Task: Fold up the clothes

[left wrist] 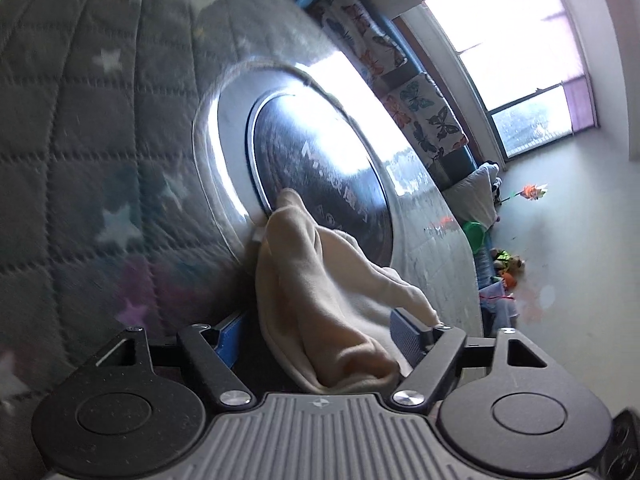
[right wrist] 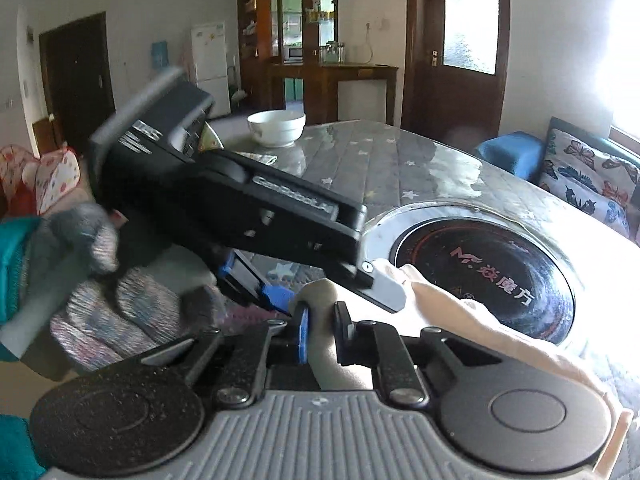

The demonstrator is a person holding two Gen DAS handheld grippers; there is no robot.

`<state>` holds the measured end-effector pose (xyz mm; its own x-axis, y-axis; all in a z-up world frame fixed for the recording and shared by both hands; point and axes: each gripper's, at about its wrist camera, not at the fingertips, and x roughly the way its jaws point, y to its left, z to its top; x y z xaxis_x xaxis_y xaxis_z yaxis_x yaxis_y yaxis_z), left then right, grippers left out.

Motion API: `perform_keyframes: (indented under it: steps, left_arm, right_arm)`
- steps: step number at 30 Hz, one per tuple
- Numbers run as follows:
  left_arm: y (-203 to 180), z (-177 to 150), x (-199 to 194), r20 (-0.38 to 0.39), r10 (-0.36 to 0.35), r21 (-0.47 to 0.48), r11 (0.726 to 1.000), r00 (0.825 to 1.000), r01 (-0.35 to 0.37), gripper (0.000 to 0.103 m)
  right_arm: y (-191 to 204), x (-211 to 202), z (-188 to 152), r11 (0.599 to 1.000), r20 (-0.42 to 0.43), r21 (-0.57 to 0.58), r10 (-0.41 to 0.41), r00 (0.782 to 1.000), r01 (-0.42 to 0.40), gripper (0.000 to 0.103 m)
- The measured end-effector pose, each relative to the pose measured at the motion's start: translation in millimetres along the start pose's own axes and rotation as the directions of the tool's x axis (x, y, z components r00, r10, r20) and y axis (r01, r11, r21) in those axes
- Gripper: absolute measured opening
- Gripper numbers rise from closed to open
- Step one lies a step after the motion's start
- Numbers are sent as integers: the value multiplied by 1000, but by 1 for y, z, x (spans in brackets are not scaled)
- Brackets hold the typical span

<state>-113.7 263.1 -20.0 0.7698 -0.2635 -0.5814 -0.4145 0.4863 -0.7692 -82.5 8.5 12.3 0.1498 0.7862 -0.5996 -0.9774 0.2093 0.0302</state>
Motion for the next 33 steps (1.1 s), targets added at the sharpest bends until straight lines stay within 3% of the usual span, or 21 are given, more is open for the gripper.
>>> perform_keyframes:
  steps: [1, 4, 6, 11, 18, 22, 24, 29, 33]
  left_arm:
    - [1, 1, 3, -7, -14, -18, 1000, 1000, 14, 74]
    - [6, 3, 11, -33, -36, -65, 997, 999, 34, 57]
    - [11, 4, 17, -54, -46, -97, 994, 997, 41, 38]
    - [20, 5, 20, -59, -62, -135, 989, 996, 53, 25]
    - [19, 6, 19, -46, -42, -95, 995, 998, 38, 23]
    - [12, 4, 20, -38, -16, -43, 999, 999, 15, 23]
    - [7, 4, 21, -32, 1, -9, 1000, 999, -1, 24]
    - [0, 2, 20, -22, 30, 49, 998, 999, -29, 24]
    - [-4, 1, 21, -16, 48, 77, 996, 999, -47, 24]
  right_arm:
    - [0, -1, -1, 1000, 1, 3, 3, 1000, -3, 11]
    - [1, -2, -3, 1000, 3, 7, 13, 1000, -13, 11]
    - [1, -3, -4, 1000, 5, 9, 19, 1000, -19, 11]
    - [-2, -3, -8, 999, -7, 17, 36, 999, -36, 12]
    - [-25, -18, -22, 995, -5, 99, -11, 1000, 11, 30]
    - [-62, -40, -37, 972, -11, 192, -134, 991, 134, 35]
    - [-79, -48, -45, 951, -27, 244, -189, 982, 190, 36]
    - [-136, -65, -74, 852, -72, 396, -343, 936, 343, 40]
    - [-169, -68, -92, 791, -94, 487, -375, 922, 371, 40]
